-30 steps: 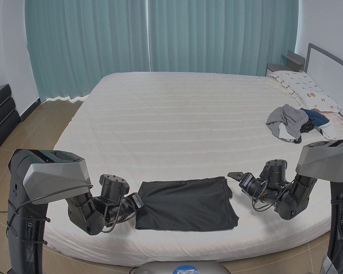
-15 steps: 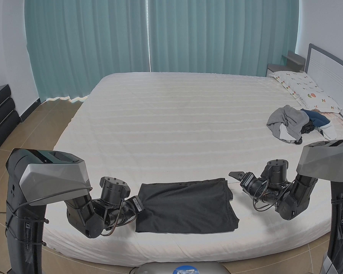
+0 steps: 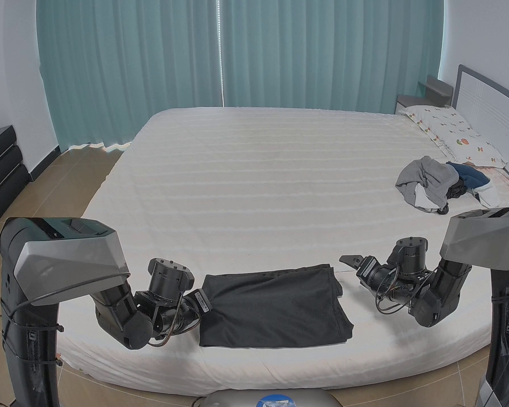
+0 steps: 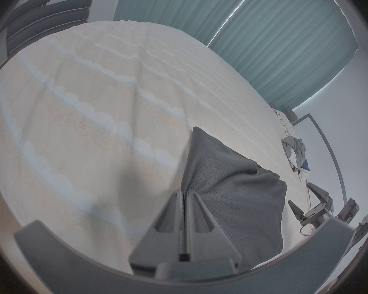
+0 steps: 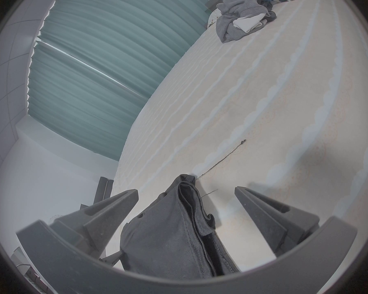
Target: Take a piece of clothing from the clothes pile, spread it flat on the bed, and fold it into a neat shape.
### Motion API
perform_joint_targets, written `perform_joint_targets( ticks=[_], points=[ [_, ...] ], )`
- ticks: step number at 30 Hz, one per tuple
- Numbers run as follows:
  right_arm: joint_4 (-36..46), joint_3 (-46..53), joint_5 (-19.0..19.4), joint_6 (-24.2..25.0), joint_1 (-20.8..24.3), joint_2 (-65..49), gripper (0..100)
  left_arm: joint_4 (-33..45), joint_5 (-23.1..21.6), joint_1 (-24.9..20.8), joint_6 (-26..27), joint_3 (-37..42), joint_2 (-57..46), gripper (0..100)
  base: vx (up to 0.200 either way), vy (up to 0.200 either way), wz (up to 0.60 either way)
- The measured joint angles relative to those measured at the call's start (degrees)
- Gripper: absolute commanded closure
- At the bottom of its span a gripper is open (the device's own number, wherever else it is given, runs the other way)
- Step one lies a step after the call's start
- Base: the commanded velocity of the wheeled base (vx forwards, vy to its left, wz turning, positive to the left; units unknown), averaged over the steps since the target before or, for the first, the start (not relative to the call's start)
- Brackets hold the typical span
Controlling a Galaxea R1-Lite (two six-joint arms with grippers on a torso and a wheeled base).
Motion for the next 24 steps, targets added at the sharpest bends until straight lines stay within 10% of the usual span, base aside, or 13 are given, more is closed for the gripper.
perform_joint_targets(
  ticks=[5,6,24],
  points=[
    [-0.1,0.0,0.0,0.0,0.0,0.0,0,0.2,0.1,-0.1,0.0,-0.5,0.1,100,0.0,0.0,0.0],
    [-0.1,0.0,-0.1,0.0,0.0,0.0,0,0.2,0.1,-0.1,0.0,-0.5,0.1,0,0.0,0.0,0.0],
    [-1.4,0.2,-1.6,-0.3,0.5,-0.5,0,3.6,0.1,1.0,-0.1,-2.2,-0.5,0,0.0,0.0,0.0]
  ],
)
